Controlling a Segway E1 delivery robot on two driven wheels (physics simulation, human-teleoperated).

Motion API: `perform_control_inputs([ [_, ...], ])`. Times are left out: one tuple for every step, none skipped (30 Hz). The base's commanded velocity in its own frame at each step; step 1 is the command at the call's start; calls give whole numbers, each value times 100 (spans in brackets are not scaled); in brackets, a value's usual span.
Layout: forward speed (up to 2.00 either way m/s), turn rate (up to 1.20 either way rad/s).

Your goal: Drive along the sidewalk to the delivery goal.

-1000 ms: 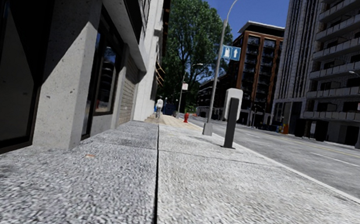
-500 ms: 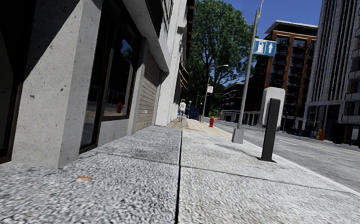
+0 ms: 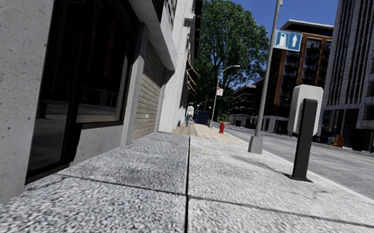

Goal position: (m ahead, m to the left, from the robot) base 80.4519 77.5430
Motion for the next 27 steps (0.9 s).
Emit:
perform_control_inputs([
  [200,0],
  [200,0],
  [200,0],
  [200,0],
  [200,0],
  [200,0],
  [200,0],
  [200,0],
  [200,0],
  [200,0],
  [200,0],
  [200,0],
  [200,0],
  [200,0],
  [200,0],
  [200,0],
  [200,0],
  [200,0],
  [200,0],
  [200,0],
  [200,0],
  [200,0],
  [200,0],
  [200,0],
  [200,0],
  [200,0],
  [200,0],
])
